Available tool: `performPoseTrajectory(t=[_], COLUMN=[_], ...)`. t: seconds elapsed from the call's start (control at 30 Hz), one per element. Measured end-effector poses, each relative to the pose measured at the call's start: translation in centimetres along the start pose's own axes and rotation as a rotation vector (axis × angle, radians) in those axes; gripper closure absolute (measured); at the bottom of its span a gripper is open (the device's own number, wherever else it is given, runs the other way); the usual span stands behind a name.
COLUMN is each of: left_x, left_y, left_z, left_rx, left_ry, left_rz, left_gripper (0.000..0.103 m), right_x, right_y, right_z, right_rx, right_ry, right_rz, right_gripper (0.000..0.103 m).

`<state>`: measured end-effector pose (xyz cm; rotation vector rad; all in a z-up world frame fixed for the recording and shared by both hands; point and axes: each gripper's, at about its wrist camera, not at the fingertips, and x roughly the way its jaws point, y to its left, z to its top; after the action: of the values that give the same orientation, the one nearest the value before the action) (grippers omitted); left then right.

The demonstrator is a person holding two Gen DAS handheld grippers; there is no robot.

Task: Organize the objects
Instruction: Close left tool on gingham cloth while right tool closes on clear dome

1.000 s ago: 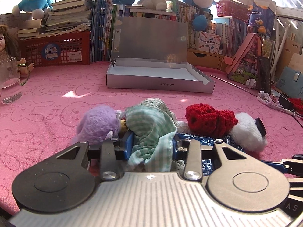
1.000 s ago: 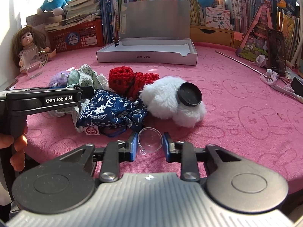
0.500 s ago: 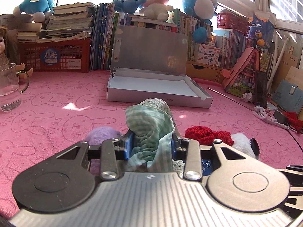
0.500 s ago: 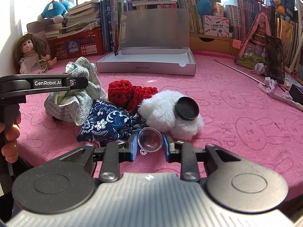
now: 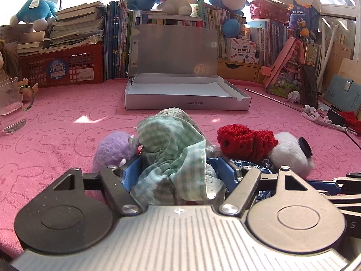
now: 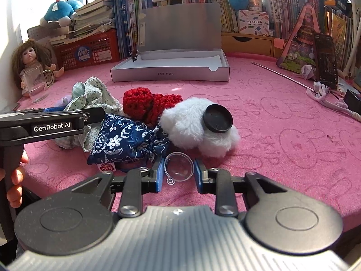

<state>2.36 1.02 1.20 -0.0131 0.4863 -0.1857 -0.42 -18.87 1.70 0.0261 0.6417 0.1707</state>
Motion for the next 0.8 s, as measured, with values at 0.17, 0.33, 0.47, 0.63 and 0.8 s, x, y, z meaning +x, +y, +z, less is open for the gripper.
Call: performPoseTrajectory(t=[0.17,0.33,0.47,0.63,0.8], left_x=[-0.3,-1.2,-1.9,-2.1,-1.5], left_y=[-0.1,0.2,0.6,1.1,2.9], left_z=[-0.1,1.1,2.5,4.2,6.5], left_rx=[-0.016,-0.045,-0.071,-0.095,-0.155], left_ry=[-0.013,-0.04,-0.073,-0.097,-0.1], left_rz=[0.002,-0.015,-0.042,-0.067,-0.097], left_gripper=[0.047,0.069,0.071,0.072,0.072], right_x=[-0.1,-0.3,-0.7,-1.1,-1.8], right_y=[0.0,-0.1,0.0,-0.1,-0.4], right_z=[-0.1,-0.1,0.2,0.7,1.9], right_rx=[0.006,0.012,0.009,0.007,0.001], right_ry=[0.002,-0.003,-0.024,-0.045,-0.082], right_rz=[-0.002,-0.004,-0.006,-0.006,-0.008], right_gripper=[0.07,0.071,0.071,0.071,0.071])
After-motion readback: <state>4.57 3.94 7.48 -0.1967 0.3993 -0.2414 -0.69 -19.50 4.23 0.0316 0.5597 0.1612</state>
